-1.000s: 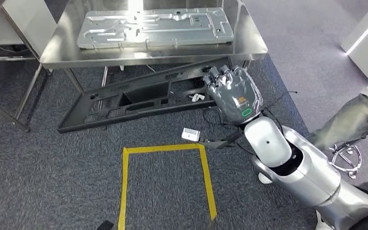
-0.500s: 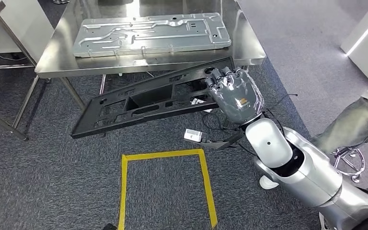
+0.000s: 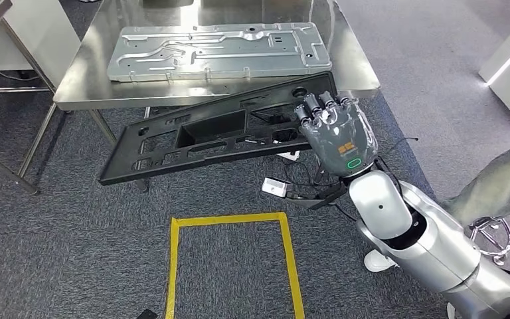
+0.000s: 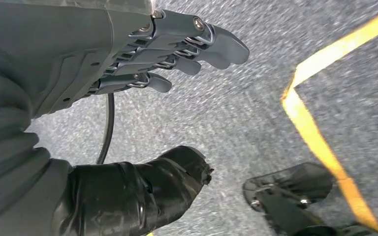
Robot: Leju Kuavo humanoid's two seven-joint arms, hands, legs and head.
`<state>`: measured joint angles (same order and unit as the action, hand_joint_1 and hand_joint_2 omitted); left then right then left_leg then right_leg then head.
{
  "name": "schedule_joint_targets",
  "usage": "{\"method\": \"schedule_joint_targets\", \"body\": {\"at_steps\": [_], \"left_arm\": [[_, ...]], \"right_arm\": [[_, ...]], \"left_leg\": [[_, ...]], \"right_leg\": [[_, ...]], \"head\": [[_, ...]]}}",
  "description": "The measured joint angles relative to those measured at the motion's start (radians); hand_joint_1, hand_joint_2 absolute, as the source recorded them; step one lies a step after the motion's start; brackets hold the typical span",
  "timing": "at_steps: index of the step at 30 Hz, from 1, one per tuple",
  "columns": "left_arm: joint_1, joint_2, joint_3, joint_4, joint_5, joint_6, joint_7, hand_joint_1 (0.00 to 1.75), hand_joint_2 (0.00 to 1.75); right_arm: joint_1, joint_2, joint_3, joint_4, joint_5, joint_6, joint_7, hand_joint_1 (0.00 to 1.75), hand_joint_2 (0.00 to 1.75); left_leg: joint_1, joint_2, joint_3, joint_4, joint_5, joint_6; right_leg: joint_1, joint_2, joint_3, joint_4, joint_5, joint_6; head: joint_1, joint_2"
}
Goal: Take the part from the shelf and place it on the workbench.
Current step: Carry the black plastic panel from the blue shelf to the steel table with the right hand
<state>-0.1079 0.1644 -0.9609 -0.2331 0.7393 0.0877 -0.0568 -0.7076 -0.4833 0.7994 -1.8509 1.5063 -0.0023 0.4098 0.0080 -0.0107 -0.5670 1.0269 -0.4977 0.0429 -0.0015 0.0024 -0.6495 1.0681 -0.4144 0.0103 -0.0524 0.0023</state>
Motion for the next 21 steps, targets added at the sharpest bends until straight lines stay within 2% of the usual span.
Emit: {"method": "schedule_joint_targets", "body": {"at_steps": [2,4,6,7,9,10,11,12,13,14,15,16,18,20,21], "left_arm": [[-0.003,-0.001,0.000,0.000,0.000,0.000,0.000,0.00,1.75],[-0.002,-0.001,0.000,0.000,0.000,0.000,0.000,0.00,1.75],[-0.003,-0.002,-0.002,0.000,-0.002,0.002,-0.002,0.00,1.75],[-0.003,-0.003,-0.003,0.000,-0.004,0.003,-0.004,0.00,1.75],[-0.003,-0.003,-0.006,0.000,-0.006,0.006,-0.008,0.00,1.75],[-0.001,-0.004,-0.006,0.000,-0.006,0.007,-0.010,0.00,1.75],[0.001,-0.004,-0.006,0.000,-0.006,0.007,-0.013,0.00,1.75],[0.002,-0.004,-0.006,0.000,-0.006,0.008,-0.016,0.00,1.75],[0.002,-0.004,-0.007,0.000,-0.005,0.008,-0.019,0.00,1.75],[0.002,-0.004,-0.007,0.000,-0.005,0.008,-0.021,0.00,1.75],[0.001,-0.004,-0.008,0.000,-0.004,0.008,-0.024,0.00,1.75],[-0.001,-0.004,-0.010,0.000,-0.004,0.009,-0.026,0.00,1.75],[-0.002,-0.004,-0.014,0.000,-0.003,0.010,-0.030,0.00,1.75],[0.000,-0.005,-0.015,0.000,-0.003,0.010,-0.033,0.00,1.75],[0.001,-0.005,-0.015,0.000,-0.003,0.010,-0.035,0.00,1.75]], "right_arm": [[0.004,-0.002,-0.005,-0.001,0.006,-0.004,0.000,1.75,1.75],[0.011,-0.004,-0.011,-0.002,0.014,-0.016,0.002,1.75,1.75],[0.020,-0.007,-0.026,-0.006,0.021,-0.064,0.009,1.75,1.75],[0.026,-0.008,-0.036,-0.008,0.023,-0.098,0.013,1.75,1.75],[0.047,-0.010,-0.056,-0.015,0.024,-0.176,0.021,1.75,1.75],[0.063,-0.009,-0.066,-0.019,0.024,-0.208,0.024,1.75,1.75],[0.079,-0.009,-0.078,-0.024,0.024,-0.234,0.026,1.75,1.75],[0.093,-0.008,-0.092,-0.028,0.024,-0.254,0.027,1.75,1.75],[0.105,-0.007,-0.106,-0.031,0.024,-0.269,0.027,1.75,1.75],[0.114,-0.006,-0.119,-0.034,0.024,-0.280,0.027,1.75,1.75],[0.121,-0.005,-0.130,-0.036,0.024,-0.289,0.026,1.75,1.75],[0.129,-0.004,-0.141,-0.038,0.024,-0.298,0.026,1.75,1.75],[0.147,-0.004,-0.158,-0.041,0.025,-0.309,0.026,1.75,1.75],[0.161,-0.002,-0.169,-0.042,0.025,-0.311,0.024,1.75,1.75],[0.164,-0.002,-0.175,-0.043,0.025,-0.310,0.023,1.75,1.75]], "left_leg": [[0.000,0.000,0.000,-0.002,-0.005,-0.010],[-0.001,0.001,0.003,-0.003,-0.011,-0.020],[-0.002,0.003,-0.015,0.043,-0.037,-0.030],[0.001,0.004,-0.044,0.096,-0.060,-0.034],[0.003,0.005,-0.122,0.224,-0.098,-0.039],[0.004,0.005,-0.152,0.262,-0.097,-0.040],[0.004,0.005,-0.164,0.263,-0.076,-0.040],[0.003,0.005,-0.156,0.225,-0.036,-0.038],[0.003,0.005,-0.135,0.159,0.012,-0.035],[0.001,0.005,-0.110,0.098,0.046,-0.030],[-0.001,0.005,-0.089,0.046,0.064,-0.026],[-0.004,0.005,-0.077,0.019,0.067,-0.022],[-0.007,0.004,-0.071,0.006,0.057,-0.016],[-0.001,0.004,-0.061,-0.005,0.057,-0.009],[0.003,0.004,-0.054,-0.011,0.057,-0.005]], "right_leg": [[0.006,0.001,0.017,-0.031,-0.008,-0.004],[0.001,0.002,0.027,-0.042,-0.012,-0.010],[-0.006,0.000,0.042,-0.054,-0.016,-0.018],[-0.006,-0.001,0.048,-0.056,-0.018,-0.022],[-0.005,-0.002,0.055,-0.056,-0.026,-0.028],[-0.004,-0.002,0.060,-0.055,-0.031,-0.030],[-0.003,-0.001,0.066,-0.054,-0.037,-0.030],[-0.003,-0.001,0.075,-0.052,-0.044,-0.029],[-0.003,-0.001,0.083,-0.050,-0.052,-0.028],[-0.001,-0.001,0.089,-0.048,-0.060,-0.025],[0.001,0.000,0.092,-0.045,-0.066,-0.022],[0.002,0.000,0.092,-0.044,-0.069,-0.018],[0.002,0.000,0.091,-0.046,-0.072,-0.010],[0.001,0.000,0.090,-0.041,-0.080,-0.001],[0.001,0.000,0.080,-0.016,-0.093,0.004]], "head": [[0.000,0.000],[-0.001,0.000],[-0.003,0.000],[-0.004,0.000],[-0.005,0.000],[-0.005,0.000],[-0.005,0.000],[-0.005,0.000],[-0.005,0.000],[-0.004,0.000],[-0.004,0.000],[-0.003,0.000],[-0.003,0.000],[-0.003,0.000],[-0.002,0.000]]}}
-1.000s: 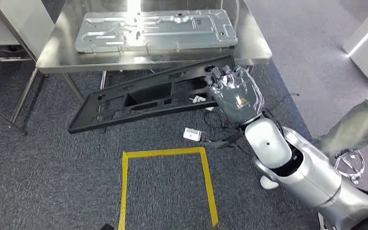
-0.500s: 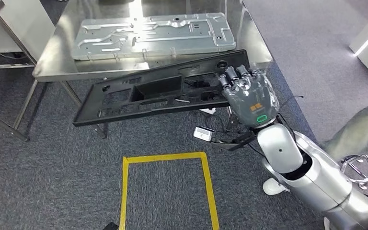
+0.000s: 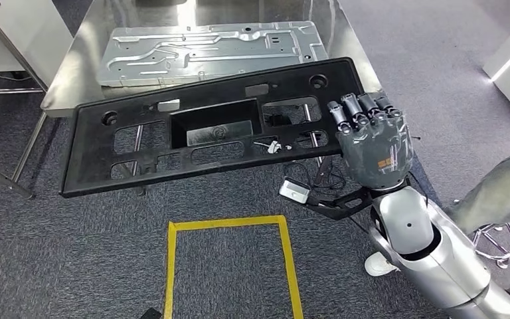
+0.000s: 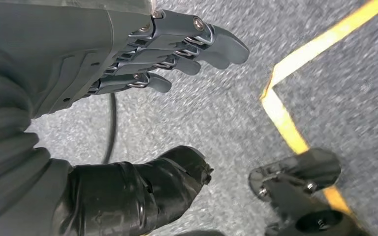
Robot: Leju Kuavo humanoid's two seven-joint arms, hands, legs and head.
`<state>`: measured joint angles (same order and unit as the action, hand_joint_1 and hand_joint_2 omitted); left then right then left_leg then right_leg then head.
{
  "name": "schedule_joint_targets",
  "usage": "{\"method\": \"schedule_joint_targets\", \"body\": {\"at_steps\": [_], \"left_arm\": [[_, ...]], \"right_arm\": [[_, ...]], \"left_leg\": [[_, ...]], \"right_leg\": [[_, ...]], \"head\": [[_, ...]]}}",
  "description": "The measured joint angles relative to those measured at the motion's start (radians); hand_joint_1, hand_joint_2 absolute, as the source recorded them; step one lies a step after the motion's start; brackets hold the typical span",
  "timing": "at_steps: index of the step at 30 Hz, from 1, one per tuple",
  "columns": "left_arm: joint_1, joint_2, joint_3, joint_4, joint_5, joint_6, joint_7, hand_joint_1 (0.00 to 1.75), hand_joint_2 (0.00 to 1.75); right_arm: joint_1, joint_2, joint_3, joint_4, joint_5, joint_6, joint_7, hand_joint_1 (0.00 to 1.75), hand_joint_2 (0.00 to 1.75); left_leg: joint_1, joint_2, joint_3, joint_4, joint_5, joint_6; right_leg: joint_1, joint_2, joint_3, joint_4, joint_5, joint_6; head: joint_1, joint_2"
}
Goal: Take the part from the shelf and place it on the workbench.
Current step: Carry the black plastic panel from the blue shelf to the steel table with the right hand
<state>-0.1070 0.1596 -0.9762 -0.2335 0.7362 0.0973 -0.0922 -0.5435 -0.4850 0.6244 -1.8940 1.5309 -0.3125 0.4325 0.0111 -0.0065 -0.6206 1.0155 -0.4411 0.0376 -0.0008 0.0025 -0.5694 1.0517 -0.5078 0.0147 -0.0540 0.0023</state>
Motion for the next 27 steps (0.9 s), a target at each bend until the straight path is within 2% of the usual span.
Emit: {"method": "schedule_joint_targets", "body": {"at_steps": [1,3,4,5,6,7,8,9,10,11,14,15,16,18,19,20,21,23,24,25,27], "left_arm": [[-0.001,0.000,0.000,0.000,0.000,0.000,-0.002,0.00,1.75],[-0.004,-0.001,0.000,0.000,0.000,0.000,-0.005,0.00,1.75],[-0.004,-0.001,0.000,0.000,0.000,0.000,-0.005,0.00,1.75],[-0.003,-0.001,0.000,0.000,0.000,0.000,-0.005,0.00,1.75],[-0.002,-0.001,0.000,0.000,-0.001,0.000,-0.006,0.00,1.75],[-0.001,-0.002,0.000,0.000,-0.002,0.000,-0.006,0.00,1.75],[-0.001,-0.002,0.000,0.000,-0.002,-0.001,-0.006,0.00,1.75],[-0.002,-0.002,0.000,0.000,-0.003,-0.001,-0.007,0.00,1.75],[-0.004,-0.001,0.000,0.000,-0.003,-0.001,-0.008,0.00,1.75],[-0.004,-0.001,0.000,0.000,-0.003,-0.001,-0.008,0.00,1.75],[-0.004,-0.002,-0.001,0.000,-0.003,-0.002,-0.008,0.00,1.75],[-0.004,-0.003,-0.002,0.000,-0.003,-0.003,-0.008,0.00,1.75],[-0.006,-0.003,-0.003,0.000,-0.003,-0.003,-0.008,0.00,1.75],[-0.007,-0.003,-0.005,0.000,-0.003,-0.003,-0.006,0.00,1.75],[-0.006,-0.003,-0.006,0.000,-0.003,-0.003,-0.005,0.00,1.75],[-0.003,-0.003,-0.006,0.000,-0.003,-0.003,-0.003,0.00,1.75],[-0.002,-0.003,-0.006,0.000,-0.003,-0.003,-0.002,0.00,1.75],[-0.001,-0.003,-0.006,0.000,-0.003,-0.003,-0.001,0.00,1.75],[0.000,-0.001,-0.007,0.000,-0.003,-0.003,-0.001,0.00,1.75],[-0.001,0.000,-0.008,-0.001,-0.003,-0.003,0.000,0.00,1.75],[-0.003,0.003,-0.009,-0.001,-0.002,-0.003,0.001,0.00,1.75]], "right_arm": [[0.002,0.000,-0.005,-0.001,0.000,0.001,-0.001,1.75,1.75],[0.010,0.001,-0.016,-0.001,0.000,0.002,-0.003,1.75,1.75],[0.015,0.002,-0.020,0.000,-0.001,0.002,-0.003,1.75,1.75],[0.020,0.002,-0.023,0.000,-0.001,0.002,-0.004,1.75,1.75],[0.024,0.002,-0.026,0.000,-0.001,0.002,-0.004,1.75,1.75],[0.025,0.002,-0.028,-0.001,-0.001,0.002,-0.004,1.75,1.75],[0.025,0.002,-0.032,-0.001,-0.001,0.003,-0.004,1.75,1.75],[0.024,0.002,-0.036,-0.002,-0.001,0.004,-0.004,1.75,1.75],[0.025,0.002,-0.041,-0.003,-0.002,0.006,-0.004,1.75,1.75],[0.026,0.002,-0.046,-0.005,-0.002,0.009,-0.005,1.75,1.75],[0.027,0.002,-0.060,-0.012,-0.004,0.023,-0.005,1.75,1.75],[0.026,0.002,-0.065,-0.016,-0.006,0.028,-0.005,1.75,1.75],[0.026,0.002,-0.071,-0.019,-0.007,0.032,-0.004,1.75,1.75],[0.026,0.002,-0.080,-0.022,-0.013,0.039,-0.003,1.75,1.75],[0.028,0.002,-0.083,-0.023,-0.016,0.042,-0.002,1.75,1.75],[0.029,0.002,-0.084,-0.023,-0.019,0.044,-0.002,1.75,1.75],[0.030,0.002,-0.085,-0.023,-0.022,0.045,-0.002,1.75,1.75],[0.031,0.002,-0.090,-0.024,-0.024,0.046,-0.002,1.75,1.75],[0.029,0.002,-0.092,-0.025,-0.024,0.046,-0.002,1.75,1.75],[0.029,0.002,-0.094,-0.025,-0.025,0.047,-0.001,1.75,1.75],[0.028,0.002,-0.098,-0.026,-0.025,0.051,0.000,1.75,1.75]], "left_leg": [[0.003,0.000,0.007,-0.004,-0.001,0.004],[0.003,0.000,0.015,-0.005,-0.008,0.009],[0.004,-0.001,0.019,-0.004,-0.012,0.009],[0.005,-0.001,0.024,-0.003,-0.018,0.008],[0.007,-0.002,0.029,0.000,-0.025,0.006],[0.010,-0.002,0.036,0.004,-0.032,0.002],[0.011,-0.003,0.042,0.009,-0.041,-0.004],[0.011,-0.004,0.044,0.015,-0.049,-0.010],[0.010,-0.006,0.043,0.018,-0.054,-0.018],[0.008,-0.007,0.042,0.019,-0.057,-0.023],[0.010,-0.004,0.042,0.022,-0.068,-0.038],[0.010,-0.002,0.034,0.045,-0.080,-0.042],[0.011,0.000,0.011,0.091,-0.098,-0.045],[0.010,0.001,-0.069,0.228,-0.141,-0.047],[0.009,0.001,-0.110,0.285,-0.149,-0.045],[0.007,0.001,-0.135,0.309,-0.139,-0.041],[0.003,0.001,-0.141,0.292,-0.106,-0.033],[-0.010,0.000,-0.103,0.172,-0.013,-0.005],[-0.017,0.001,-0.078,0.113,0.018,0.010],[-0.024,0.003,-0.057,0.067,0.029,0.022],[-0.033,0.005,-0.033,0.026,0.016,0.033]], "right_leg": [[-0.002,0.000,-0.021,0.044,-0.020,0.005],[-0.007,0.000,-0.093,0.173,-0.064,0.012],[-0.010,0.000,-0.126,0.222,-0.071,0.015],[-0.014,0.000,-0.145,0.238,-0.058,0.018],[-0.018,0.000,-0.145,0.215,-0.025,0.021],[-0.022,0.000,-0.128,0.159,0.019,0.024],[-0.024,0.000,-0.105,0.101,0.052,0.027],[-0.024,0.001,-0.083,0.047,0.070,0.027],[-0.023,0.002,-0.068,0.015,0.074,0.023],[-0.021,0.003,-0.063,0.004,0.065,0.017],[-0.021,0.006,-0.054,-0.002,0.056,-0.008],[-0.021,0.006,-0.047,-0.005,0.052,-0.015],[-0.021,0.005,-0.039,-0.006,0.047,-0.022],[-0.015,0.003,-0.027,-0.007,0.037,-0.031],[-0.011,0.004,-0.021,-0.007,0.031,-0.034],[-0.007,0.005,-0.013,-0.007,0.024,-0.036],[-0.002,0.007,-0.002,-0.007,0.017,-0.038],[0.006,0.008,0.024,-0.008,-0.001,-0.040],[0.009,0.008,0.034,-0.011,-0.010,-0.039],[0.009,0.008,0.039,-0.015,-0.016,-0.036],[0.006,0.008,0.049,-0.020,-0.014,-0.027]], "head": [[0.001,0.000],[0.005,0.000],[0.005,0.000],[0.005,0.000],[0.005,0.000],[0.005,0.000],[0.005,0.000],[0.007,0.000],[0.008,0.000],[0.007,0.000],[0.003,0.000],[0.000,0.000],[-0.002,0.000],[-0.005,0.000],[-0.005,0.000],[-0.005,0.000],[-0.005,0.000],[-0.004,0.000],[0.000,0.000],[0.003,0.000],[0.009,0.000]]}}
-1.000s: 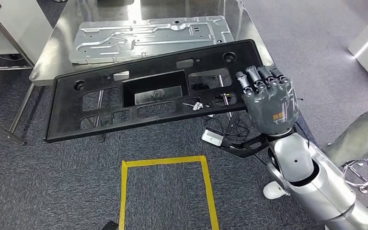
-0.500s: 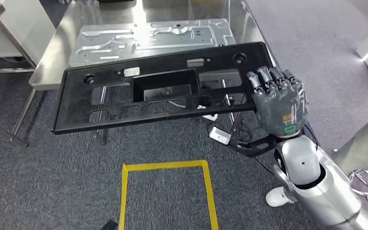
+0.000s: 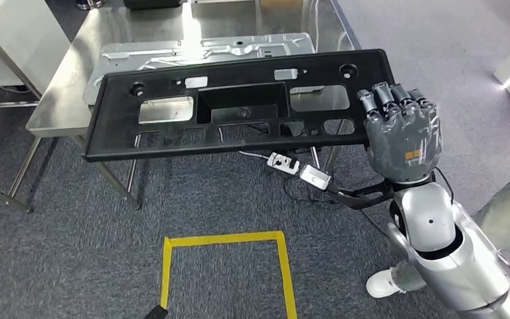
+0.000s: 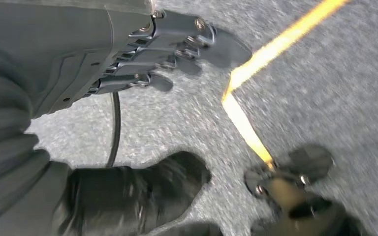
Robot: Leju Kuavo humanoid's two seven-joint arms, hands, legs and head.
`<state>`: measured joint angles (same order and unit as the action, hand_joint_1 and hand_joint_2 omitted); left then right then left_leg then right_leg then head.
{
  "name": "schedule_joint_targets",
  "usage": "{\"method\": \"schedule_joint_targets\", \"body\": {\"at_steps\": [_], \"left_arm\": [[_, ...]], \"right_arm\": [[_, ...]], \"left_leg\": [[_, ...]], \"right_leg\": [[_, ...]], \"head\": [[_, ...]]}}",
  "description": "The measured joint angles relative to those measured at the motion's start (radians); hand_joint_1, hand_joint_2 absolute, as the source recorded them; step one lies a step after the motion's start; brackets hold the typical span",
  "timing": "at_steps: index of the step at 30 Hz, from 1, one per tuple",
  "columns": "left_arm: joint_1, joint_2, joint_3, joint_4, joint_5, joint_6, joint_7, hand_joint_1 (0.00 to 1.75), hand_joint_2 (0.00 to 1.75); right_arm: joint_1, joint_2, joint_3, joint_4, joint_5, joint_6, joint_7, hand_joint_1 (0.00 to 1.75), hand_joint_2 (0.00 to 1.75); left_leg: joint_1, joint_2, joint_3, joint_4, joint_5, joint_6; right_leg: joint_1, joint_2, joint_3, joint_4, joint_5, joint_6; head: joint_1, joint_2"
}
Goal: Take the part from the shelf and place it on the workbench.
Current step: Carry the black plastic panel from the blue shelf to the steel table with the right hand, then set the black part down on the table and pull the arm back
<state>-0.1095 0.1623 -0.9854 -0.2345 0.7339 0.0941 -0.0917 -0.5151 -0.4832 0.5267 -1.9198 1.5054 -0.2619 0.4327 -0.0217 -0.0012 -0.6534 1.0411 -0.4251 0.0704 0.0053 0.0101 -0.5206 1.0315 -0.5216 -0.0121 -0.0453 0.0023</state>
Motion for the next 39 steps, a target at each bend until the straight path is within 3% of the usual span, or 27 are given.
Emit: {"method": "schedule_joint_targets", "body": {"at_steps": [2,4,7,9,10,12,14,15,16,18,20,22,24,25,26,28,29,30,34,35,37,38,39], "left_arm": [[0.001,0.000,-0.001,0.000,0.000,0.000,0.002,0.00,1.75],[0.002,0.000,-0.001,0.000,0.001,0.000,0.006,0.00,1.75],[0.000,0.000,-0.001,0.000,0.002,0.000,0.015,0.00,1.75],[0.003,-0.001,-0.001,0.000,0.003,0.000,0.022,0.00,1.75],[0.005,-0.002,-0.001,0.000,0.004,-0.001,0.026,0.00,1.75],[0.006,-0.002,-0.001,0.000,0.006,-0.002,0.035,0.00,1.75],[0.004,-0.001,-0.001,0.000,0.008,-0.003,0.041,0.00,1.75],[0.003,-0.001,-0.001,0.000,0.008,-0.003,0.044,0.00,1.75],[0.002,-0.001,-0.001,0.000,0.009,-0.003,0.046,0.00,1.75],[0.000,-0.001,-0.002,0.000,0.009,-0.003,0.050,0.00,1.75],[-0.003,-0.001,-0.002,0.000,0.009,-0.003,0.052,0.00,1.75],[-0.003,-0.001,-0.002,0.000,0.010,-0.003,0.053,0.00,1.75],[0.000,-0.001,-0.002,0.000,0.011,-0.003,0.057,0.00,1.75],[0.001,-0.001,-0.002,0.000,0.011,-0.002,0.060,0.00,1.75],[0.002,-0.001,-0.002,0.000,0.012,-0.001,0.062,0.00,1.75],[0.004,0.004,-0.003,0.000,0.012,0.002,0.068,0.00,1.75],[0.005,0.006,-0.004,0.000,0.012,0.003,0.069,0.00,1.75],[0.005,0.008,-0.004,0.000,0.012,0.005,0.070,0.00,1.75],[0.002,0.011,-0.005,0.000,0.011,0.016,0.070,0.00,1.75],[0.001,0.012,-0.005,0.000,0.010,0.019,0.070,0.00,1.75],[-0.001,0.012,-0.005,0.000,0.010,0.024,0.070,0.00,1.75],[-0.001,0.013,-0.005,0.000,0.011,0.027,0.070,0.00,1.75],[0.000,0.013,-0.005,0.000,0.011,0.029,0.070,0.00,1.75]], "right_arm": [[0.001,-0.001,-0.003,-0.002,-0.001,0.005,0.001,1.75,1.75],[-0.004,-0.002,-0.006,-0.005,-0.002,0.010,0.002,1.75,1.75],[-0.006,-0.007,-0.008,-0.004,-0.002,0.021,0.003,1.75,1.75],[-0.003,-0.010,-0.008,-0.004,-0.002,0.029,0.003,1.75,1.75],[-0.002,-0.012,-0.008,-0.003,-0.002,0.033,0.003,1.75,1.75],[0.001,-0.019,-0.009,-0.001,-0.002,0.040,0.003,1.75,1.75],[0.007,-0.026,-0.010,0.004,-0.002,0.047,0.003,1.75,1.75],[0.012,-0.031,-0.012,0.005,-0.003,0.050,0.003,1.75,1.75],[0.014,-0.035,-0.014,0.006,-0.002,0.053,0.002,1.75,1.75],[0.016,-0.043,-0.021,0.006,-0.001,0.058,0.002,1.75,1.75],[0.015,-0.049,-0.025,0.006,0.000,0.062,0.001,1.75,1.75],[0.017,-0.055,-0.026,0.006,0.002,0.067,0.000,1.75,1.75],[0.020,-0.060,-0.027,0.006,0.004,0.076,-0.001,1.75,1.75],[0.022,-0.062,-0.027,0.006,0.004,0.080,-0.002,1.75,1.75],[0.024,-0.064,-0.028,0.006,0.004,0.083,-0.002,1.75,1.75],[0.029,-0.068,-0.031,0.008,0.004,0.085,-0.002,1.75,1.75],[0.032,-0.070,-0.033,0.010,0.004,0.086,-0.001,1.75,1.75],[0.035,-0.072,-0.034,0.012,0.003,0.087,0.000,1.75,1.75],[0.041,-0.087,-0.044,0.013,0.003,0.094,0.000,1.75,1.75],[0.042,-0.091,-0.048,0.013,0.004,0.096,0.000,1.75,1.75],[0.045,-0.099,-0.052,0.014,0.005,0.099,-0.001,1.75,1.75],[0.049,-0.101,-0.052,0.014,0.005,0.100,-0.001,1.75,1.75],[0.053,-0.103,-0.052,0.015,0.005,0.101,-0.002,1.75,1.75]], "left_leg": [[0.002,0.000,0.031,-0.034,-0.006,0.001],[0.011,-0.001,0.069,-0.060,-0.011,0.001],[0.021,-0.004,0.104,-0.070,-0.033,-0.003],[0.029,-0.005,0.131,-0.069,-0.057,-0.011],[0.034,-0.006,0.148,-0.068,-0.071,-0.018],[0.042,-0.006,0.182,-0.060,-0.103,-0.035],[0.043,-0.007,0.195,-0.053,-0.130,-0.053],[0.043,-0.007,0.198,-0.047,-0.138,-0.061],[0.043,-0.006,0.196,-0.043,-0.139,-0.067],[0.045,-0.005,0.175,0.012,-0.125,-0.076],[0.046,-0.004,0.103,0.122,-0.126,-0.081],[0.045,-0.004,0.014,0.227,-0.176,-0.084],[0.041,-0.004,-0.043,0.253,-0.216,-0.078],[0.038,-0.004,-0.052,0.226,-0.204,-0.070],[0.032,-0.004,-0.051,0.175,-0.164,-0.057],[0.015,-0.008,-0.037,0.059,-0.042,-0.026],[0.008,-0.010,-0.030,0.022,-0.001,-0.017],[0.004,-0.013,-0.026,0.004,0.021,-0.014],[0.010,-0.014,0.003,-0.022,0.017,-0.018],[0.013,-0.013,0.015,-0.031,0.015,-0.015],[0.015,-0.013,0.035,-0.038,0.004,-0.009],[0.015,-0.013,0.044,-0.038,-0.004,-0.008],[0.015,-0.014,0.053,-0.037,-0.013,-0.008]], "right_leg": [[-0.004,-0.002,0.010,0.008,0.009,0.008],[-0.007,-0.004,-0.013,0.062,0.006,0.019],[-0.017,-0.004,-0.128,0.217,-0.051,0.038],[-0.027,-0.005,-0.180,0.238,-0.072,0.051],[-0.033,-0.006,-0.184,0.204,-0.051,0.059],[-0.044,-0.012,-0.172,0.088,0.051,0.073],[-0.045,-0.017,-0.161,0.020,0.123,0.060],[-0.042,-0.018,-0.161,0.016,0.129,0.046],[-0.040,-0.014,-0.158,0.020,0.120,0.032],[-0.041,-0.009,-0.145,0.020,0.111,0.014],[-0.040,-0.008,-0.125,0.015,0.096,0.003],[-0.036,-0.006,-0.103,0.012,0.078,-0.003],[-0.028,-0.002,-0.075,0.011,0.056,-0.007],[-0.024,0.000,-0.058,0.011,0.044,-0.008],[-0.019,0.001,-0.039,0.011,0.031,-0.008],[-0.013,0.003,-0.012,0.008,0.009,-0.006],[-0.011,0.005,-0.003,0.007,0.000,-0.003],[-0.011,0.008,0.001,0.005,-0.007,0.000],[-0.008,0.008,0.008,0.016,-0.035,0.018],[-0.008,0.005,-0.012,0.058,-0.055,0.022],[-0.010,0.002,-0.088,0.191,-0.102,0.028],[-0.012,0.002,-0.128,0.246,-0.111,0.031],[-0.014,0.001,-0.156,0.269,-0.099,0.033]], "head": [[-0.002,0.000],[-0.001,0.000],[0.001,0.000],[0.001,0.000],[0.001,0.000],[0.004,0.000],[0.008,0.000],[0.010,0.000],[0.010,0.000],[0.009,0.000],[0.008,0.000],[0.008,0.000],[0.008,0.000],[0.008,0.000],[0.008,0.000],[0.010,0.000],[0.011,0.000],[0.011,0.000],[0.011,0.000],[0.012,0.000],[0.014,0.000],[0.014,0.000],[0.014,0.000]]}}
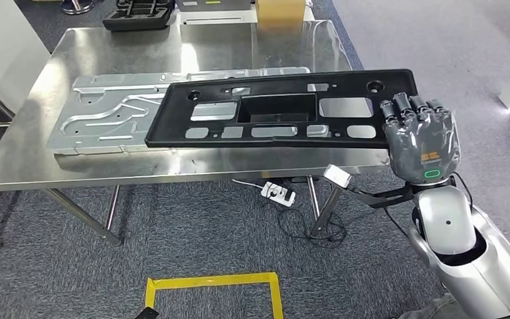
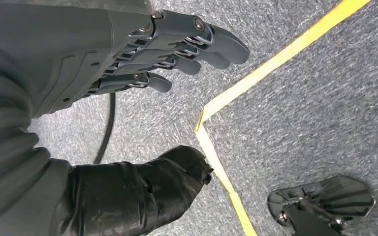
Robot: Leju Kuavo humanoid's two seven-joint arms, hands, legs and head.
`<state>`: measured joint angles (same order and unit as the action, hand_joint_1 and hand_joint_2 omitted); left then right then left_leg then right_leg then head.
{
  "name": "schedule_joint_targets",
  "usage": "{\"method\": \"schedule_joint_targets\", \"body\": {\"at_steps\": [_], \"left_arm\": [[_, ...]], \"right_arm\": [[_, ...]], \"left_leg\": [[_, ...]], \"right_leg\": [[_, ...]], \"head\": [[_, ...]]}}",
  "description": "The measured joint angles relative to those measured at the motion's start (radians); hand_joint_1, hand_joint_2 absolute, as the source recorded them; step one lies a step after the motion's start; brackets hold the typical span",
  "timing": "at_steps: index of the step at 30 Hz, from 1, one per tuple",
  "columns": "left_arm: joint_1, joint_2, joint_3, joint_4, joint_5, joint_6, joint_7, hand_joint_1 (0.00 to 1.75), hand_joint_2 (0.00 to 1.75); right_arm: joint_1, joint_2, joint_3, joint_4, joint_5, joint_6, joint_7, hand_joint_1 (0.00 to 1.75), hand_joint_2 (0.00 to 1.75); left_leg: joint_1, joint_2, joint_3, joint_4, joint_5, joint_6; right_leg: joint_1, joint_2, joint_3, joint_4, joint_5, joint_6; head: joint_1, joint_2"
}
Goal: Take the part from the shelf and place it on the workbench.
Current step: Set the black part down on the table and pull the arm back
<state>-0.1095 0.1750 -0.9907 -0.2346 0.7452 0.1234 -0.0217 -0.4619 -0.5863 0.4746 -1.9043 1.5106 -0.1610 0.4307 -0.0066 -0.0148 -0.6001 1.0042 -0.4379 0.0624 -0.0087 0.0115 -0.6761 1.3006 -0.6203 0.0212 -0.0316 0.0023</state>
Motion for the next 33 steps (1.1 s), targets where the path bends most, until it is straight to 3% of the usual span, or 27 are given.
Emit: {"method": "schedule_joint_targets", "body": {"at_steps": [1,3,5,7,10,11,13,15,16,17,18,20,21,25,27,29,30,31,33], "left_arm": [[0.001,0.000,0.000,0.000,0.001,0.002,0.000,0.00,1.75],[0.001,0.000,0.000,0.000,0.002,0.004,0.000,0.00,1.75],[-0.002,0.000,0.000,0.000,0.004,0.008,0.000,0.00,1.75],[-0.004,0.001,0.000,0.000,0.007,0.013,0.001,0.00,1.75],[-0.003,0.003,0.000,0.000,0.013,0.025,0.006,0.00,1.75],[-0.004,0.005,0.000,0.000,0.015,0.028,0.009,0.00,1.75],[-0.007,0.009,0.000,0.000,0.015,0.030,0.012,0.00,1.75],[-0.007,0.011,0.000,0.000,0.015,0.030,0.015,0.00,1.75],[-0.007,0.013,0.000,0.000,0.015,0.030,0.016,0.00,1.75],[-0.007,0.014,0.000,0.000,0.015,0.029,0.018,0.00,1.75],[-0.008,0.015,0.000,0.000,0.015,0.029,0.018,0.00,1.75],[-0.011,0.018,0.000,0.000,0.015,0.029,0.018,0.00,1.75],[-0.012,0.019,0.000,0.000,0.015,0.029,0.018,0.00,1.75],[-0.011,0.023,0.000,0.000,0.013,0.027,0.019,0.00,1.75],[-0.012,0.024,0.000,0.000,0.011,0.025,0.019,0.00,1.75],[-0.012,0.024,0.000,0.000,0.011,0.023,0.019,0.00,1.75],[-0.012,0.024,0.000,0.000,0.011,0.021,0.020,0.00,1.75],[-0.011,0.024,0.000,0.000,0.011,0.021,0.020,0.00,1.75],[-0.010,0.024,0.000,0.000,0.012,0.020,0.020,0.00,1.75]], "right_arm": [[0.003,-0.002,0.000,0.001,0.000,0.001,0.000,1.75,1.75],[0.005,-0.006,0.000,0.002,0.001,0.002,-0.001,1.75,1.75],[0.006,-0.010,-0.001,0.003,0.002,0.005,-0.003,1.75,1.75],[0.012,-0.015,-0.002,0.004,0.004,0.011,-0.005,1.75,1.75],[0.017,-0.020,-0.004,0.004,0.007,0.018,-0.020,1.75,1.75],[0.017,-0.020,-0.004,0.004,0.009,0.022,-0.030,1.75,1.75],[0.017,-0.020,-0.002,0.005,0.013,0.036,-0.056,1.75,1.75],[0.013,-0.020,0.009,0.008,0.017,0.057,-0.082,1.75,1.75],[0.009,-0.020,0.017,0.011,0.018,0.069,-0.092,1.75,1.75],[0.004,-0.019,0.026,0.013,0.019,0.081,-0.101,1.75,1.75],[-0.003,-0.019,0.036,0.014,0.019,0.092,-0.107,1.75,1.75],[-0.019,-0.019,0.053,0.018,0.020,0.108,-0.113,1.75,1.75],[-0.027,-0.019,0.060,0.020,0.020,0.114,-0.114,1.75,1.75],[-0.052,-0.020,0.089,0.029,0.020,0.128,-0.110,1.75,1.75],[-0.065,-0.025,0.104,0.033,0.021,0.136,-0.100,1.75,1.75],[-0.072,-0.033,0.123,0.039,0.021,0.144,-0.085,1.75,1.75],[-0.073,-0.038,0.134,0.042,0.021,0.148,-0.076,1.75,1.75],[-0.073,-0.042,0.145,0.045,0.021,0.150,-0.068,1.75,1.75],[-0.075,-0.053,0.165,0.051,0.021,0.152,-0.051,1.75,1.75]], "left_leg": [[0.000,-0.001,0.011,0.001,-0.009,-0.001],[0.000,-0.003,0.032,0.007,-0.030,-0.005],[-0.002,-0.006,0.039,0.017,-0.046,-0.013],[-0.003,-0.008,0.036,0.020,-0.051,-0.021],[-0.002,-0.005,0.026,0.042,-0.069,-0.036],[-0.001,-0.004,0.007,0.079,-0.089,-0.043],[0.005,0.000,-0.061,0.204,-0.141,-0.056],[0.010,0.002,-0.120,0.294,-0.155,-0.062],[0.011,0.002,-0.126,0.288,-0.135,-0.062],[0.012,0.003,-0.112,0.244,-0.099,-0.061],[0.012,0.004,-0.084,0.174,-0.057,-0.057],[0.008,0.006,-0.031,0.054,-0.011,-0.050],[0.006,0.006,-0.019,0.026,-0.005,-0.047],[0.006,0.006,-0.009,0.003,0.000,-0.029],[0.009,0.006,-0.002,-0.008,0.006,-0.019],[0.007,0.006,-0.002,-0.008,0.004,-0.013],[0.006,0.006,-0.001,-0.007,0.003,-0.011],[0.006,0.005,-0.001,-0.005,0.000,-0.011],[0.006,0.003,0.002,0.002,-0.007,-0.013]], "right_leg": [[-0.002,0.000,-0.010,-0.014,0.033,0.002],[-0.005,-0.001,0.017,-0.129,0.131,0.002],[-0.003,-0.001,0.050,-0.228,0.181,-0.004],[0.000,0.001,0.057,-0.252,0.179,-0.013],[-0.006,0.002,0.060,-0.261,0.179,-0.028],[-0.009,0.001,0.063,-0.264,0.179,-0.032],[-0.010,-0.002,0.066,-0.265,0.176,-0.038],[-0.011,-0.003,0.068,-0.265,0.173,-0.039],[-0.011,-0.003,0.070,-0.265,0.172,-0.039],[-0.011,-0.003,0.073,-0.265,0.170,-0.038],[-0.011,-0.003,0.076,-0.265,0.168,-0.036],[-0.007,-0.003,0.078,-0.265,0.165,-0.030],[-0.006,-0.003,0.078,-0.265,0.165,-0.026],[-0.007,-0.004,0.074,-0.260,0.157,-0.005],[-0.007,-0.006,0.036,-0.179,0.111,0.000],[-0.007,-0.006,-0.030,-0.050,0.058,0.002],[-0.007,-0.006,-0.055,-0.006,0.049,0.002],[-0.007,-0.006,-0.062,0.002,0.059,0.002],[-0.008,-0.006,-0.023,-0.093,0.126,0.000]], "head": [[0.000,0.000],[0.001,0.000],[0.000,0.000],[-0.002,0.000],[-0.006,0.000],[-0.008,0.000],[-0.012,0.000],[-0.012,0.000],[-0.012,0.000],[-0.012,0.000],[-0.012,0.000],[-0.012,0.000],[-0.011,0.000],[-0.009,0.000],[-0.007,0.000],[-0.007,0.000],[-0.007,0.000],[-0.007,0.000],[-0.007,0.000]]}}
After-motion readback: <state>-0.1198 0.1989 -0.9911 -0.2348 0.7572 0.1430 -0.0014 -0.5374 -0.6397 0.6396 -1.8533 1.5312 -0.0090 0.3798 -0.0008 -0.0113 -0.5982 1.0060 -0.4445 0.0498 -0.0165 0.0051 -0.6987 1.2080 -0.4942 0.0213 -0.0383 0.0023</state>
